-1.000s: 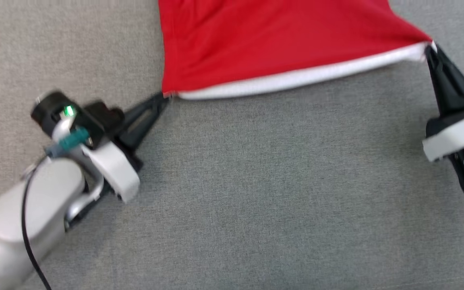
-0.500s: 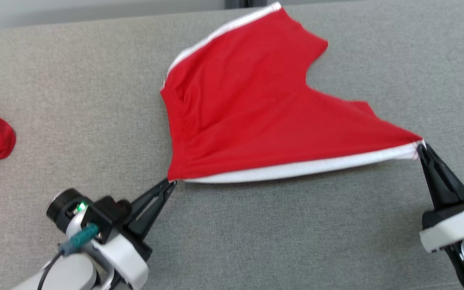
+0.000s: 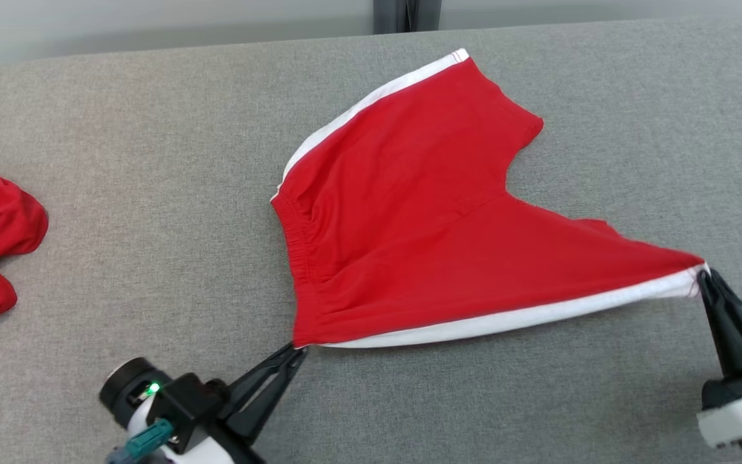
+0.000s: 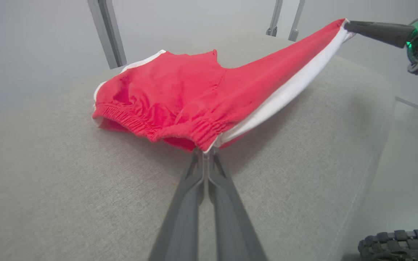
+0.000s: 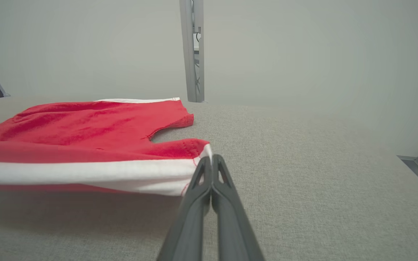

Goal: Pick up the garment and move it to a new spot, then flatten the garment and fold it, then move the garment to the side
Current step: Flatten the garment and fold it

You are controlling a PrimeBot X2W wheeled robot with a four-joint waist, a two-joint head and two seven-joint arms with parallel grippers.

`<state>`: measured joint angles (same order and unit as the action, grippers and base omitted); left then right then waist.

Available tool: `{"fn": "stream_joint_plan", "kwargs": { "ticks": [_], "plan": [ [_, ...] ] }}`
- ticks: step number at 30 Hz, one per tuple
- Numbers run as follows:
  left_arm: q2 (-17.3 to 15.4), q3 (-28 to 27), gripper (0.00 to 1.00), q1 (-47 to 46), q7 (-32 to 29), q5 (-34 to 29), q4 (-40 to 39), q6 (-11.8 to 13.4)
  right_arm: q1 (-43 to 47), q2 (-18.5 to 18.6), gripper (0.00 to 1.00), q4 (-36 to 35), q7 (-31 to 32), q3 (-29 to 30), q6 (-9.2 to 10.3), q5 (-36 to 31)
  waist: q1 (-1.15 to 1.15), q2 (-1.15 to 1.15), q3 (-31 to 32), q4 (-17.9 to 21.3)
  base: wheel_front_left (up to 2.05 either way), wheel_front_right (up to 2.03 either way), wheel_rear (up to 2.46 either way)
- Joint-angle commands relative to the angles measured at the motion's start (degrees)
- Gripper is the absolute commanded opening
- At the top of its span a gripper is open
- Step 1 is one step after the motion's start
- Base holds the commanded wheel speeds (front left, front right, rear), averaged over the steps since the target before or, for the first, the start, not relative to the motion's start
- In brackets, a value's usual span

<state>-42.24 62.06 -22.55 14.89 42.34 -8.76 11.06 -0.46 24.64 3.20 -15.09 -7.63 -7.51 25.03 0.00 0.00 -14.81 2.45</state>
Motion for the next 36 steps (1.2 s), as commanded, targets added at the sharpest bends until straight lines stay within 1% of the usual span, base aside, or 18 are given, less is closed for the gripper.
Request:
{"fn": "stream_joint_plan", "kwargs": {
  "ticks": [1,3,5,8,11,18,19,24,27,29,31,32,36],
  "plan": [
    [0.3,-0.24,0.0,-0.53,0.06,0.2,0.19,-0.31,-1.5,0.58,0.0,0.39,0.46,0.48,0.02,-0.61,0.0,0.0,-0.21,-0.1,0.0,0.0,0.0],
    [2.03,-0.48,0.0,-2.22,-0.27,1.21,0.89,-1.46,-4.67,-0.3,0.0,1.71,1.72,-0.03,0.01,-1.15,0.0,0.0,-0.92,-0.27,0.0,0.0,0.0],
    [3.74,-0.45,0.0,-3.89,-1.15,2.39,1.82,-3.52,-8.9,-1.11,0.0,3.9,3.22,-0.56,0.01,-0.94,0.0,0.0,-1.9,-0.47,0.0,0.0,0.0],
    [6.75,-1.72,0.0,-6.82,-2.44,5.49,4.24,-5.71,-16.38,-1.08,0.0,8.41,6.15,-2.52,0.01,-2.25,0.0,0.0,-3.83,-1.14,0.0,0.0,0.0],
    [9.66,-3.66,0.0,-9.66,-3.05,9.01,6.91,-7.55,-24.59,-0.66,0.0,13.23,7.4,-4.74,0.01,-2.82,0.0,0.0,-5.91,-2.0,0.0,0.0,0.0],
    [13.59,-9.09,0.0,-15.31,-4.08,16.1,11.99,-9.75,-41.84,0.74,0.0,24.41,7.42,-10.69,0.01,-1.77,0.0,0.0,-10.71,-4.93,0.0,0.0,0.0],
    [14.49,-10.23,0.0,-16.82,-3.97,17.16,13.0,-10.38,-46.15,0.99,0.0,27.6,6.76,-12.34,0.01,-1.34,0.0,0.0,-12.1,-5.69,0.0,0.0,0.0],
    [16.37,-12.29,0.0,-19.23,-3.51,18.78,14.34,-10.14,-56.19,1.11,0.0,34.38,4.73,-17.55,0.01,-0.81,0.0,0.0,-15.68,-7.64,0.0,0.0,0.0],
    [18.48,-14.33,0.0,-19.37,-3.11,22.1,14.12,-10.92,-61.48,0.91,0.0,37.92,3.55,-20.87,0.01,-0.4,0.0,0.0,-17.58,-8.8,0.0,0.0,0.0],
    [19.08,-15.11,0.0,-19.73,-3.27,23.82,14.21,-11.4,-64.61,0.56,0.0,40.19,2.8,-23.05,0.01,-0.03,0.0,0.0,-18.48,-9.52,0.0,0.0,0.0],
    [19.5,-15.37,0.0,-20.4,-3.31,23.81,14.35,-11.52,-67.5,0.18,0.0,42.56,2.07,-24.83,0.01,0.45,0.0,0.0,-19.2,-10.2,0.0,0.0,0.0],
    [19.5,-15.37,0.0,-20.4,-3.31,23.81,14.35,-11.52,-67.5,0.18,0.0,42.56,2.07,-24.83,0.01,0.45,0.0,0.0,-19.2,-10.2,0.0,0.0,0.0],
    [20.21,-15.87,0.0,-21.07,-2.44,22.67,15.1,-10.04,-71.96,-0.04,0.0,47.02,0.68,-27.52,0.01,1.16,0.0,0.0,-20.13,-11.56,0.0,0.0,0.0]
  ]
}}
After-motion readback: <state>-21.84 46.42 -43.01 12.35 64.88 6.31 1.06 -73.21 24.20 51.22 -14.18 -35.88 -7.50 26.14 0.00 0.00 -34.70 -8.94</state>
